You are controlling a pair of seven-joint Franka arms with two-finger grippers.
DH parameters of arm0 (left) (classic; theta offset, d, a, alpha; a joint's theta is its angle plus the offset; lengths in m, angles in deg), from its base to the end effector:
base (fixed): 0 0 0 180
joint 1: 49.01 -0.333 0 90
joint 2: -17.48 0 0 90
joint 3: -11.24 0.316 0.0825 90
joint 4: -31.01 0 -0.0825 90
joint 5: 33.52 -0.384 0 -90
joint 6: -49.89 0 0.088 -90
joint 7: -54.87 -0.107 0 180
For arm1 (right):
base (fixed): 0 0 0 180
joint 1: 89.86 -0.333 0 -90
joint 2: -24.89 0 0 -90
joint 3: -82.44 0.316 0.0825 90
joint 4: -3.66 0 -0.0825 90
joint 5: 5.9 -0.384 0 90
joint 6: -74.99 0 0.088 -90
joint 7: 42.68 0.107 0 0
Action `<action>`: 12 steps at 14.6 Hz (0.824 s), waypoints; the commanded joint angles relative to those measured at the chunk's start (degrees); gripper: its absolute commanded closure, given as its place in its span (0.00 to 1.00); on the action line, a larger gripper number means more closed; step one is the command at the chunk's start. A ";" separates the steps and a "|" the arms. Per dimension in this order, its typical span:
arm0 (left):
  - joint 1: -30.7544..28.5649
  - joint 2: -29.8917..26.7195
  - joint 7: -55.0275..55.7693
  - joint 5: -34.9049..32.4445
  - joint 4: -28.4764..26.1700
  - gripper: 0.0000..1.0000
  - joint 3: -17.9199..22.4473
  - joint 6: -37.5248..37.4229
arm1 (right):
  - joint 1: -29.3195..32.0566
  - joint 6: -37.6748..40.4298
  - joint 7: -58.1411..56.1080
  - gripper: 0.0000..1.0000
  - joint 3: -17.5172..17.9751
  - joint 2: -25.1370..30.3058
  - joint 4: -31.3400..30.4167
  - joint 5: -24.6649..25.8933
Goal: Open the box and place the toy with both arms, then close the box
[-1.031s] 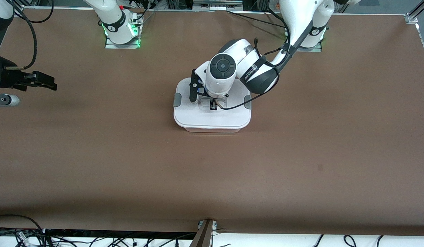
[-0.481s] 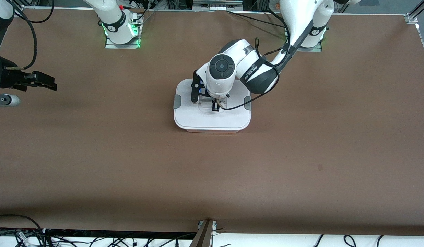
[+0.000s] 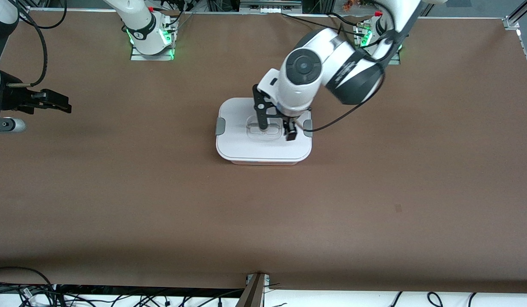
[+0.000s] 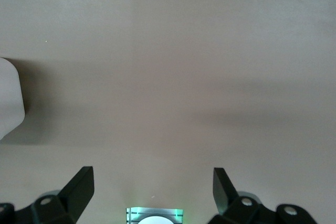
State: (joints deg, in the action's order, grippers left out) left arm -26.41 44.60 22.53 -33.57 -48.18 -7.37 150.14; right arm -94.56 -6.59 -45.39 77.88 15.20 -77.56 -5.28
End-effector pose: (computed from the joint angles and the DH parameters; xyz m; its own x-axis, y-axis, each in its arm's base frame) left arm 0.5393 -0.4196 0.4457 0.3098 -0.9508 0.0070 -0.9379 -0.3043 0.1668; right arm 0.5891 0.0042 0.5875 0.9856 0.0470 -0.1625 0.0504 -0.9986 0.0165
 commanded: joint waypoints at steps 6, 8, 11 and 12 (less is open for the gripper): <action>-7.55 -5.39 8.41 -6.10 6.14 0.00 3.31 -5.31 | -0.57 -0.07 -0.63 0.00 -0.19 -0.77 1.59 -0.53; -9.32 -6.81 14.81 -6.28 7.12 0.00 3.93 -5.86 | -0.66 -0.07 -0.63 0.00 -0.19 -0.77 1.59 -0.53; -11.08 -12.85 27.11 -4.44 3.64 0.00 7.61 -4.98 | -1.19 -0.07 -0.28 0.00 -0.19 -0.77 1.59 -0.53; -10.82 -15.57 32.03 -4.61 1.52 0.00 9.62 -4.81 | -1.19 -0.07 -0.54 0.00 -0.19 -0.77 1.59 -0.62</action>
State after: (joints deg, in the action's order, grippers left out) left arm -37.12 35.15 46.22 -38.19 -41.33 -0.30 145.28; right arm -95.32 -7.00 -45.39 77.93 14.97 -77.31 -5.28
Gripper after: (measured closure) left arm 0.000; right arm 0.000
